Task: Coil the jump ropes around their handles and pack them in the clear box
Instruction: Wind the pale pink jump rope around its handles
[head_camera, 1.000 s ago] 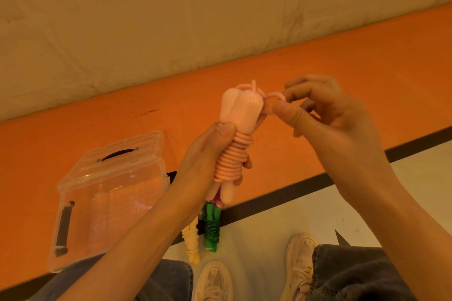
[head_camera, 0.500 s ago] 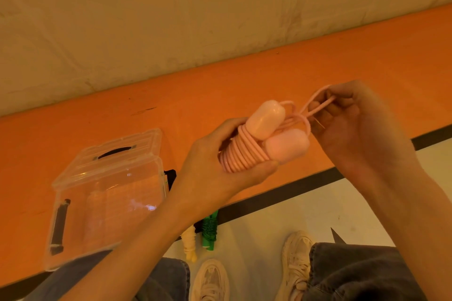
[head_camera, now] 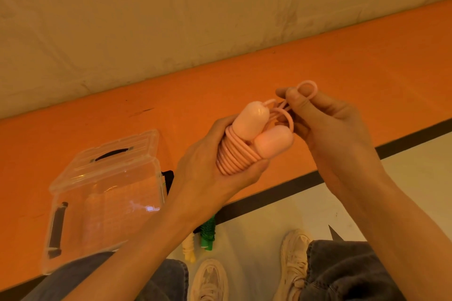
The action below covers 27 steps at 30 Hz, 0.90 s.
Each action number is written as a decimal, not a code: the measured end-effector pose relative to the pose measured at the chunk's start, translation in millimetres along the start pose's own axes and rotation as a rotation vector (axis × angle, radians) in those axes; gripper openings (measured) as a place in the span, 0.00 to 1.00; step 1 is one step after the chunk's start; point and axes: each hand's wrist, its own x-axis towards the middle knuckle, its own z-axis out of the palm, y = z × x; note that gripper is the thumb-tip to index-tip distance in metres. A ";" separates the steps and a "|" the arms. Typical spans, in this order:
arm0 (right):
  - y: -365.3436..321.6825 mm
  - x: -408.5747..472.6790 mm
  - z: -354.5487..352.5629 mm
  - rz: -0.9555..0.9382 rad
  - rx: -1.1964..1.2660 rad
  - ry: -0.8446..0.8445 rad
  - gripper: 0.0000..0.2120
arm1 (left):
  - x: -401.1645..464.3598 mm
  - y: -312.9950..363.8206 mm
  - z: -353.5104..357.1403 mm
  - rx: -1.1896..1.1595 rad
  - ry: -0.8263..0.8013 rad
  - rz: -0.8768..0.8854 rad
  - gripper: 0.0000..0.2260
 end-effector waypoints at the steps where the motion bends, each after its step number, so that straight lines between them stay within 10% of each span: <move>1: -0.6 0.5 -0.2 -0.033 -0.039 0.012 0.09 | -0.2 0.4 1.0 -0.010 -0.012 -0.005 0.25; 18: -4.9 17.0 -13.3 0.002 -0.174 -0.050 0.07 | -4.2 -5.4 11.9 -0.205 -0.140 -0.099 0.26; 27: 12.7 10.6 4.8 0.156 -0.130 -0.283 0.27 | 17.6 -11.9 0.7 -0.500 0.050 -0.247 0.23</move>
